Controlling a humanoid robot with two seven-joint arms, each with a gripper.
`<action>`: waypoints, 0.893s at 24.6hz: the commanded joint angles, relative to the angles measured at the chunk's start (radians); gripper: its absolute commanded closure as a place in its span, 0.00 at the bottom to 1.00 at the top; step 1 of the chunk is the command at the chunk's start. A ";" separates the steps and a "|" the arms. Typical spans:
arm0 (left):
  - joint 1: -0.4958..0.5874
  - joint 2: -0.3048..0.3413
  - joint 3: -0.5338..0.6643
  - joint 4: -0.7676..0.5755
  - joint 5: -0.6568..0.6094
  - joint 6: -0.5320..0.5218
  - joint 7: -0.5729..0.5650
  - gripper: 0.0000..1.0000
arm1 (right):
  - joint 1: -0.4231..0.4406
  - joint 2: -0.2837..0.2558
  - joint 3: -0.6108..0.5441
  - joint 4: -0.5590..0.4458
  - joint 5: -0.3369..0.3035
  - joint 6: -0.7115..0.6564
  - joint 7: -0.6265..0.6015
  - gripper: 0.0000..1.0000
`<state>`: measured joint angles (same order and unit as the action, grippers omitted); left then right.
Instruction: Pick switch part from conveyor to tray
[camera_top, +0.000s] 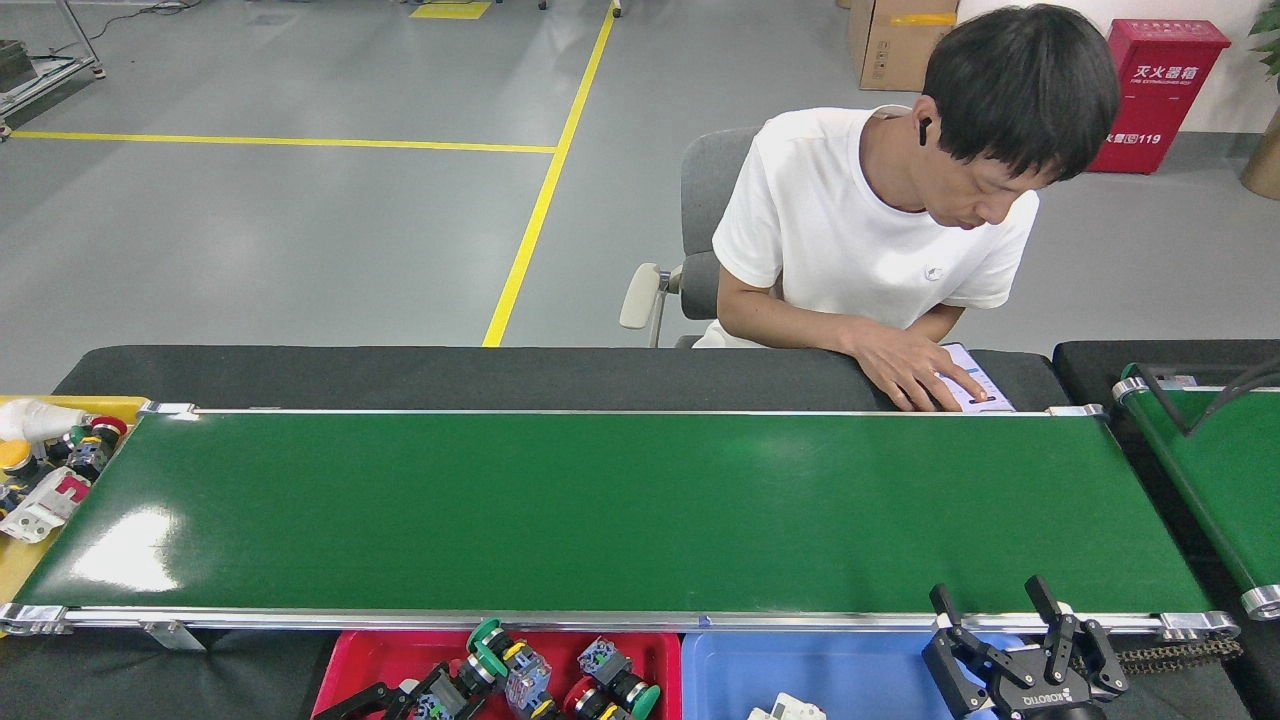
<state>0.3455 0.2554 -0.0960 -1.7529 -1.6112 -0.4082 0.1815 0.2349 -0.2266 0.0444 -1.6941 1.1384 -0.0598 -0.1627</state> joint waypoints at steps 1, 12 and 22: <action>-0.002 -0.016 0.042 -0.003 0.007 0.005 0.010 0.00 | -0.003 0.000 -0.008 -0.022 -0.002 -0.009 -0.008 0.00; 0.032 -0.116 0.271 0.012 0.205 0.011 -0.004 0.00 | -0.005 0.020 -0.009 -0.073 -0.003 -0.003 0.051 0.00; -0.135 -0.235 0.556 0.136 0.229 -0.069 -0.163 0.00 | 0.024 0.041 -0.051 -0.075 -0.002 -0.006 0.051 0.00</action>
<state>0.2481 0.0345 0.4155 -1.6401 -1.3668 -0.4285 0.0524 0.2582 -0.1893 0.0038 -1.7544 1.1373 -0.0559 -0.1103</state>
